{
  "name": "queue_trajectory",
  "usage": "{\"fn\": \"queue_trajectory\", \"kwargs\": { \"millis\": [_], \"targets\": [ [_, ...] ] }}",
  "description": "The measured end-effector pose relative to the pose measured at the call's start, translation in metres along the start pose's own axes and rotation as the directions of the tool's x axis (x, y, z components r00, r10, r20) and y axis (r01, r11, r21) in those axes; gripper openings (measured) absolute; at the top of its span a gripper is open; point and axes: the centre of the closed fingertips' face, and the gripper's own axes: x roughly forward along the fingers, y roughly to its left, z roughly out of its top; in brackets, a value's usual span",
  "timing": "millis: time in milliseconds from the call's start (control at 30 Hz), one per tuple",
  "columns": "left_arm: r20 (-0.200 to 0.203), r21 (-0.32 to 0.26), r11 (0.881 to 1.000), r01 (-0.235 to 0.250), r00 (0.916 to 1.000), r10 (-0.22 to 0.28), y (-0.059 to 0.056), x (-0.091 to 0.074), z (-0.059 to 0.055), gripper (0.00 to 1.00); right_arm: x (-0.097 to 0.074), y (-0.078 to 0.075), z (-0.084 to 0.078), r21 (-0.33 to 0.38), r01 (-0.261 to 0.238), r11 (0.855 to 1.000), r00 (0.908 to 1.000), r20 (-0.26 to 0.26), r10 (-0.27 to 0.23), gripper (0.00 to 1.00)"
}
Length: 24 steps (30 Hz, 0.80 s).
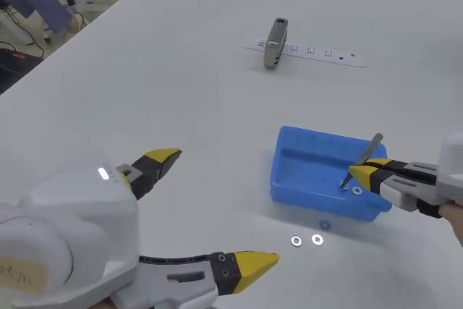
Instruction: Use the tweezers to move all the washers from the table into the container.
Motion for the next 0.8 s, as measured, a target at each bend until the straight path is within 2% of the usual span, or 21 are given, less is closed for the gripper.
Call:
{"fn": "queue_trajectory", "kwargs": {
  "millis": [67,200,367,433,567,667,800],
  "targets": [
    [0.005,-0.02,1.0,0.003,1.0,-0.003,0.001,-0.001,0.0,0.99,0.0,0.0,-0.002,0.014,-0.001,1.0,1.0,-0.003,0.001,0.04],
    [0.003,-0.022,1.0,-0.004,1.0,0.005,0.004,-0.002,-0.002,0.99,-0.001,-0.001,-0.004,0.019,0.004,1.0,1.0,0.0,-0.004,0.04],
    [0.022,-0.059,0.998,-0.004,0.9997,0.006,0.006,-0.004,0.0,0.99,-0.006,0.002,-0.001,0.068,-0.011,0.998,0.9994,0.033,0.009,0.04],
    [0.028,-0.069,0.998,-0.005,0.9996,0.007,0.007,-0.004,0.001,0.99,-0.01,0.004,0.004,0.081,-0.014,0.997,0.9981,0.061,0.009,0.04],
    [0.032,-0.076,0.997,-0.011,0.9994,0.013,0.007,-0.004,0.001,0.99,-0.021,0.015,0.02,0.11,-0.045,0.993,0.9895,0.142,0.029,0.04],
    [0.026,-0.078,0.997,-0.007,0.9996,0.009,0.006,-0.003,0.0,0.99,-0.033,0.028,0.032,0.108,-0.08,0.991,0.9779,0.201,0.057,0.04],
    [0.023,-0.078,0.997,0.003,0.9997,-0.001,0.003,0.0,-0.001,0.99,-0.042,0.045,0.035,0.101,-0.132,0.986,0.9676,0.229,0.106,0.04]
  ]
}}
